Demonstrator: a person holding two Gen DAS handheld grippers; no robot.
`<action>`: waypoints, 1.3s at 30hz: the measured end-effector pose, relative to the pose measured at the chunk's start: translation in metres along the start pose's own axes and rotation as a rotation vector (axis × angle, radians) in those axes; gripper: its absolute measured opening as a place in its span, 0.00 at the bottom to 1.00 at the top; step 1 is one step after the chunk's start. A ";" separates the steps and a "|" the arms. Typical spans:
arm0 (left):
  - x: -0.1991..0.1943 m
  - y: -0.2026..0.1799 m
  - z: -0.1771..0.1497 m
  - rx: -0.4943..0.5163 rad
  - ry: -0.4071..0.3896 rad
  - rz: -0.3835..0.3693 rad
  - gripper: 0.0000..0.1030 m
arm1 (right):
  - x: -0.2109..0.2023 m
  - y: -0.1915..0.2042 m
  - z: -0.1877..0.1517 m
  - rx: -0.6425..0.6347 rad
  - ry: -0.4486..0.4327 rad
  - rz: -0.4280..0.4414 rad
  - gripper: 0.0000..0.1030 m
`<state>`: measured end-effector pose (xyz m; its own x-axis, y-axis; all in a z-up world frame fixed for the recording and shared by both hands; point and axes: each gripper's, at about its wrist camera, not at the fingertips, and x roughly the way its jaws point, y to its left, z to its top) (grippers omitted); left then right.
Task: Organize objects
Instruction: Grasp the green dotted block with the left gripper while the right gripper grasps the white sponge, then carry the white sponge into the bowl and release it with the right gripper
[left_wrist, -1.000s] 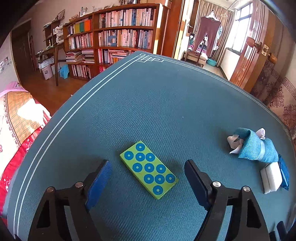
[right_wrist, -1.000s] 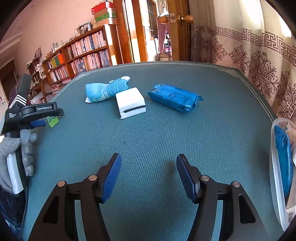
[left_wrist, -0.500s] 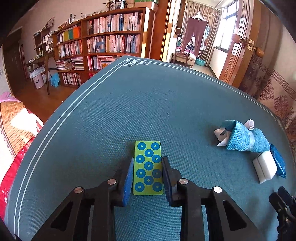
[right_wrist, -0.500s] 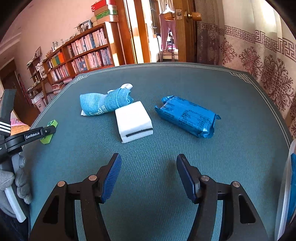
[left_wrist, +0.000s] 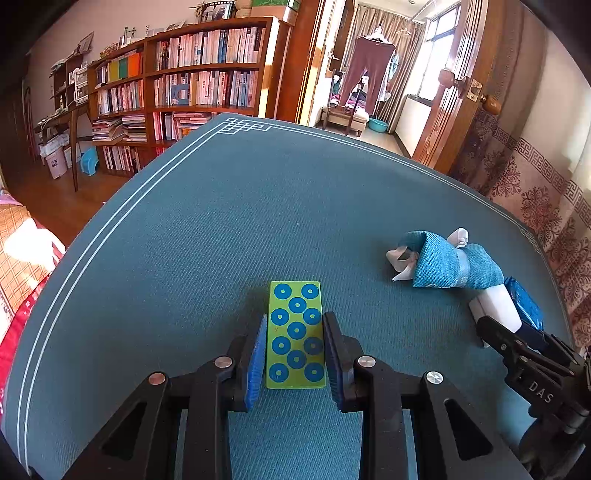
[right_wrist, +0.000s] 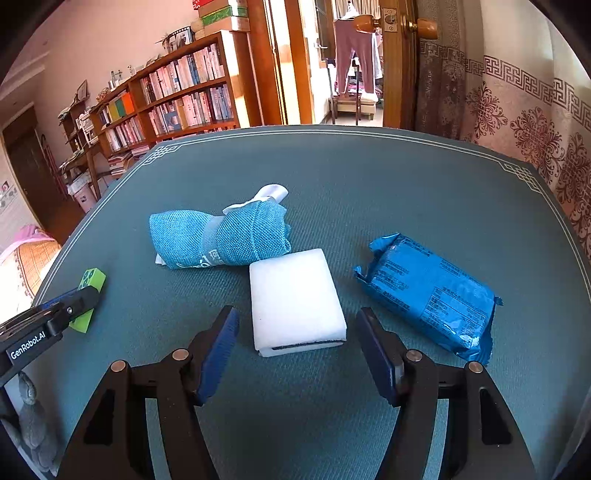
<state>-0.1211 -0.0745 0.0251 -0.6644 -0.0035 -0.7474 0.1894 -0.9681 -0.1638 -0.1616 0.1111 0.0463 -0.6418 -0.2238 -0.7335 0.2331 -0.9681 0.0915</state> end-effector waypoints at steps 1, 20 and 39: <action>0.001 0.000 0.000 0.001 0.002 -0.002 0.30 | 0.002 0.002 0.001 -0.004 -0.001 -0.005 0.65; -0.006 -0.015 -0.007 0.003 0.063 -0.253 0.30 | -0.035 -0.004 -0.045 0.030 -0.023 -0.028 0.45; -0.017 -0.063 -0.029 0.138 0.079 -0.312 0.30 | -0.106 -0.039 -0.090 0.148 -0.082 -0.079 0.45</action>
<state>-0.1008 -0.0066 0.0295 -0.6159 0.3118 -0.7235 -0.1166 -0.9443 -0.3077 -0.0369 0.1826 0.0605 -0.7123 -0.1493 -0.6858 0.0738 -0.9876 0.1385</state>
